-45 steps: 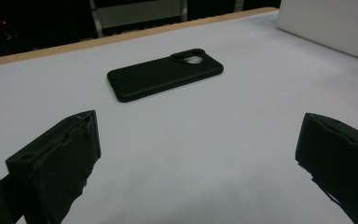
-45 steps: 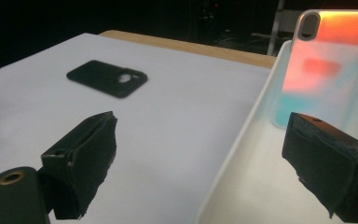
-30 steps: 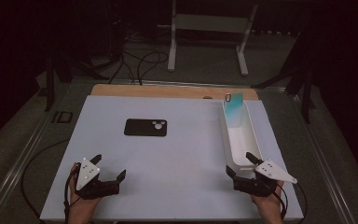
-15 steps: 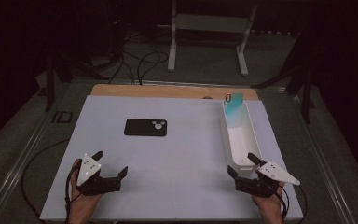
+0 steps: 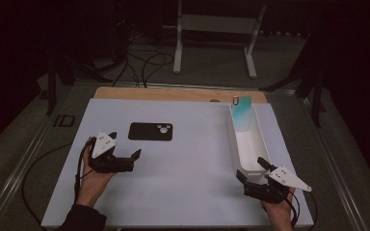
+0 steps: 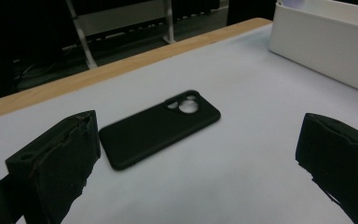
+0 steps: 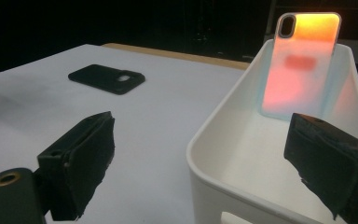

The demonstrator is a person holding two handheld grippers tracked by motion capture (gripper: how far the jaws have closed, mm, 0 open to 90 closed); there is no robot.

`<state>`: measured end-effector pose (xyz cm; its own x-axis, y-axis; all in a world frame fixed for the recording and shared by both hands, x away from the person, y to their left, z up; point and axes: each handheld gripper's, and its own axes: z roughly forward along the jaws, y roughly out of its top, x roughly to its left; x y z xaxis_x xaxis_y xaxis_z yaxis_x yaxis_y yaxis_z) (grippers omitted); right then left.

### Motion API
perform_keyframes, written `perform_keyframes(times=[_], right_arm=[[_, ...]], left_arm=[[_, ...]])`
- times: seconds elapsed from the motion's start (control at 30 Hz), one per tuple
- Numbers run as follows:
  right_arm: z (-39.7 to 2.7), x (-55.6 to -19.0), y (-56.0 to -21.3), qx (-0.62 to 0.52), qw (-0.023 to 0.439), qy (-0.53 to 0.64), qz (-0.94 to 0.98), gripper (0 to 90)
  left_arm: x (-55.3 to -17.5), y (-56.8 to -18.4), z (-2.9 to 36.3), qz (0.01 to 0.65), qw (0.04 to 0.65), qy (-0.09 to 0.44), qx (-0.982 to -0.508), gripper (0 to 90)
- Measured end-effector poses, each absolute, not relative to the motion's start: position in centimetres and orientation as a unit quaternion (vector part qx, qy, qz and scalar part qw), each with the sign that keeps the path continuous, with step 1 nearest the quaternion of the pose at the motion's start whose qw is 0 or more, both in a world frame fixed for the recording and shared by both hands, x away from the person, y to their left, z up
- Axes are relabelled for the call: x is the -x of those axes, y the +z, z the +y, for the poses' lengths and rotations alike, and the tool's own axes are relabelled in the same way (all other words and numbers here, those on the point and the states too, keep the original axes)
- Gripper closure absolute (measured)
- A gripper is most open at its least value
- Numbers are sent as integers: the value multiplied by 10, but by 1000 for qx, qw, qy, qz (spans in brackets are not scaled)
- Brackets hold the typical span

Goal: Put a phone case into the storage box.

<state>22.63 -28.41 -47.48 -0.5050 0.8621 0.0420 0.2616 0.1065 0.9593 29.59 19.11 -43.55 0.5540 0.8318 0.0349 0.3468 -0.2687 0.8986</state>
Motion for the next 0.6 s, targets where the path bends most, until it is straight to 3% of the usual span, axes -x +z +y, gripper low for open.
perform_keyframes(times=[0.6], right_arm=[[-284,-227,-477,-411,277,529,689,84]], left_arm=[[-384,-456,180,442,441,246,-741,13]])
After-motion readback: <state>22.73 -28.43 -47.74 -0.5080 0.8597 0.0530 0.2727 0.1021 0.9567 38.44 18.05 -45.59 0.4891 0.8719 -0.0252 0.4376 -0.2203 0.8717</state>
